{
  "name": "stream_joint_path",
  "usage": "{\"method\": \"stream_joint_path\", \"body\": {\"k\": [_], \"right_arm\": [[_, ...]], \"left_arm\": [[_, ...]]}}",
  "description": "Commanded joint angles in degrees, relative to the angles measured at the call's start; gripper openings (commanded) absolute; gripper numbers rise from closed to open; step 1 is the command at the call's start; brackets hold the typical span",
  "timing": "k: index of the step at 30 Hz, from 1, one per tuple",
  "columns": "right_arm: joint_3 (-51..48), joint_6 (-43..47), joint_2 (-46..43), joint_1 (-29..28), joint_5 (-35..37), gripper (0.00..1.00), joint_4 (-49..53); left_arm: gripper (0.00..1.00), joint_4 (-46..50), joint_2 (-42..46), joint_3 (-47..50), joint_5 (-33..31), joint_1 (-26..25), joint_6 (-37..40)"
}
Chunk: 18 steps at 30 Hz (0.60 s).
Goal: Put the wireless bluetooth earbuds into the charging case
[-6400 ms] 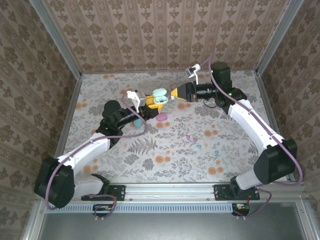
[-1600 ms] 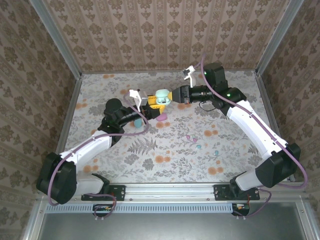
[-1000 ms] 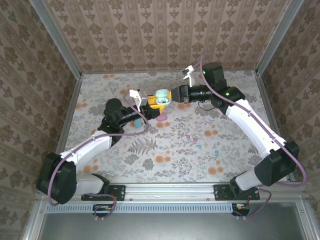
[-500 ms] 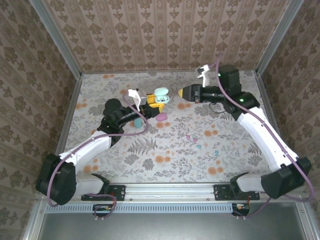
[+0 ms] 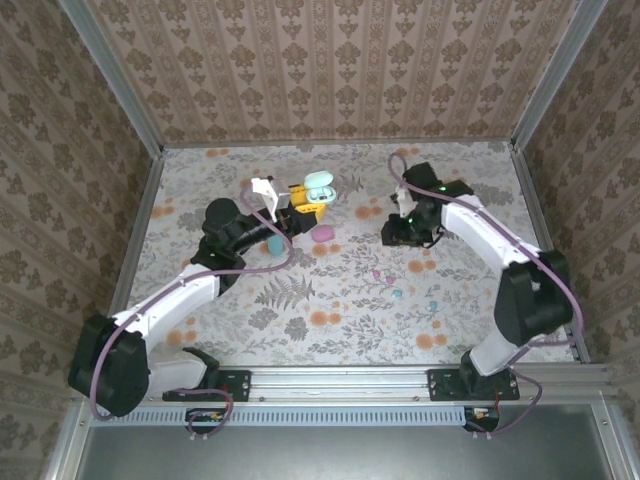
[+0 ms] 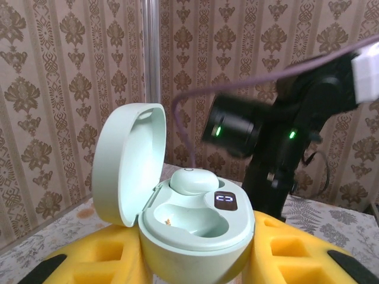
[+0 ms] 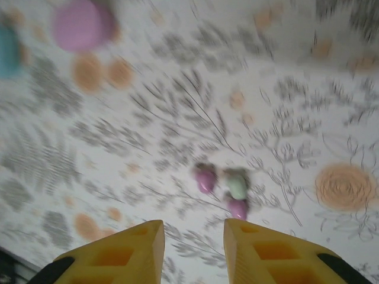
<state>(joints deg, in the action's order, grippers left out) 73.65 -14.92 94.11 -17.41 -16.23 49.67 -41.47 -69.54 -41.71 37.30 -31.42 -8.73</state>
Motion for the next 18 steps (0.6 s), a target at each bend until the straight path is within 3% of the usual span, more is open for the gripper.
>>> {"method": "stream_joint_path", "body": {"k": [1,9,13,18], "right_arm": [[-0.8,2.0,3.1,-1.2,2.9,0.35,5.7],[-3.5,-0.8,6.3,-3.2,-2.0,0.36,2.3],[-3.7,-1.5,8.0,-3.8,1.1,0.36,3.3],[-4.5,-1.6,9.0,-3.8,-2.5,0.33,1.8]], "left_arm": [[0.31,0.0,2.4,0.7,-2.1,-0.2,1.3],[0.31,1.4,3.3,0.7,-3.0,-0.2,2.4],[0.30,1.3,3.0,0.6,-3.1,-0.1,2.5],[0.31,1.3,2.8,0.8,-3.1,-0.1,2.6]]}}
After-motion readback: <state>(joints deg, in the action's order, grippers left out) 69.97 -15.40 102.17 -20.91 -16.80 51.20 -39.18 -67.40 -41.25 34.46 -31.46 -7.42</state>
